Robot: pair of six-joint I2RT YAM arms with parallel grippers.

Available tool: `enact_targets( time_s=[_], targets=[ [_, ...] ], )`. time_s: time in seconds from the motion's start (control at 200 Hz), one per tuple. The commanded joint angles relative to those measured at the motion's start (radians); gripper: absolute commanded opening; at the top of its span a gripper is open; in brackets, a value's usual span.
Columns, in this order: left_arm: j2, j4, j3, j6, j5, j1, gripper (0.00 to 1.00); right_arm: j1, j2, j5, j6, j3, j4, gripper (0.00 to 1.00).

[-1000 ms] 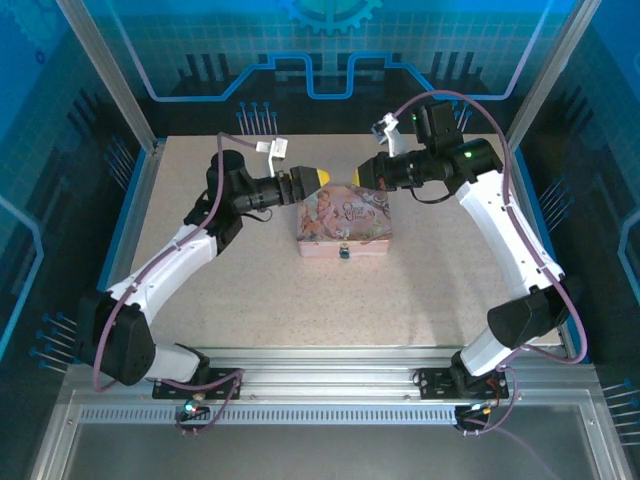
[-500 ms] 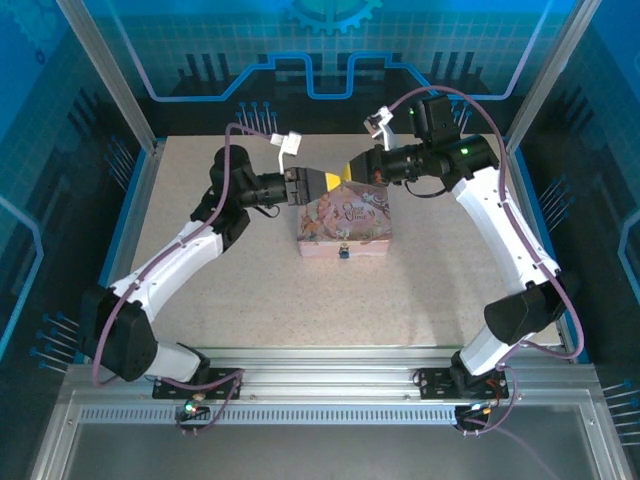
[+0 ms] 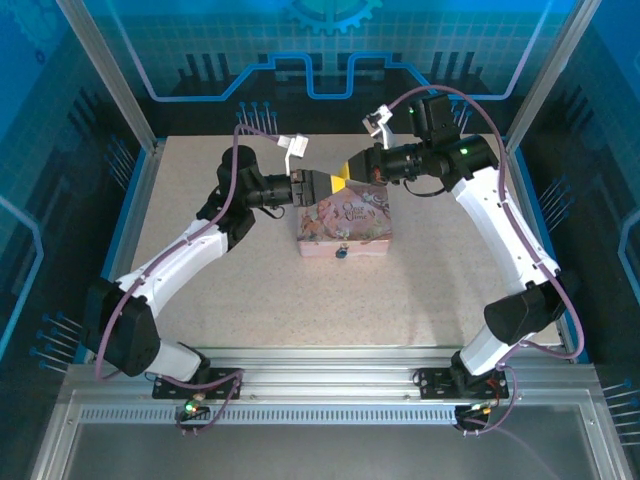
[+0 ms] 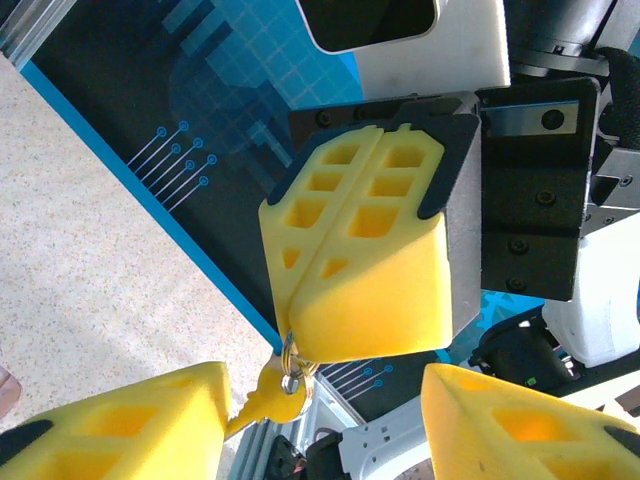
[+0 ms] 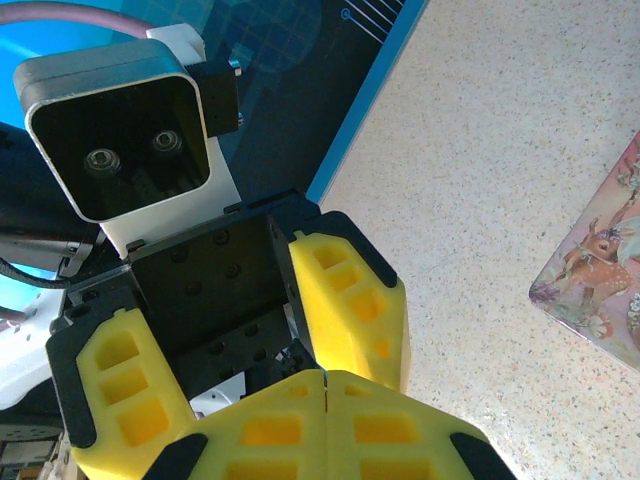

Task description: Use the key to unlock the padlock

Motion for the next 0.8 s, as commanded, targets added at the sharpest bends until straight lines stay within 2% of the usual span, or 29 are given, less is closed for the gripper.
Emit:
enact_targets(
  time_s=[0.0,0.175,0.52,0.795],
  targets=[
    [0.006,0.029,0.037,0.021,0.021,-0.005,0.49,0.012,0.004,-0.033,0.012,0.012,0.011,0.00],
    [0.002,0.007,0.037,0.040,0.016,-0.004,0.39,0.010,-0.002,-0.030,0.010,0.003,0.013,0.00],
    [-0.008,-0.031,0.029,0.067,0.013,-0.004,0.27,0.001,-0.016,-0.029,0.022,-0.026,0.032,0.00],
    [-0.009,-0.028,0.014,0.063,0.006,-0.006,0.27,-0.004,-0.033,-0.040,0.039,-0.027,0.051,0.00]
  ],
)
